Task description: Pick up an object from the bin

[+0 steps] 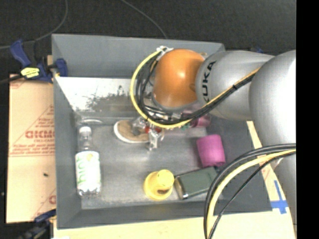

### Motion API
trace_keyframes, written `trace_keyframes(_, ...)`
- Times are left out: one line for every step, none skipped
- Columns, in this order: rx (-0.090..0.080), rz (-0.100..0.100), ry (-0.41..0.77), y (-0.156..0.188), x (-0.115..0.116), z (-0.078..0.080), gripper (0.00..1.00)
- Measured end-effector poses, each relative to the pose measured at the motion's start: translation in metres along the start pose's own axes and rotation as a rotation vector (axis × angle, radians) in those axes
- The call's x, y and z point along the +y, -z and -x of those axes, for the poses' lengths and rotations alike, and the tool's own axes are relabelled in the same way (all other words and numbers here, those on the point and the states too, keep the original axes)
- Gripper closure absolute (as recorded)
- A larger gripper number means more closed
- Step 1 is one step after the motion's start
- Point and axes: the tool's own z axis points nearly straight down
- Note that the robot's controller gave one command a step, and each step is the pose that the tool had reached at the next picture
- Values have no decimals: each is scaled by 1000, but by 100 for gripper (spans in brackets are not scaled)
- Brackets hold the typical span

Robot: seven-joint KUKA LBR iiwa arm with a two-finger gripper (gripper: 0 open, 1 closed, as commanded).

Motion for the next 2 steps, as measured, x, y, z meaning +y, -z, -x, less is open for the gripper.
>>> trace_keyframes(0,0,-1,0,0,0,100)
trace_keyframes(-6,-3,31,17,-10,-9,100)
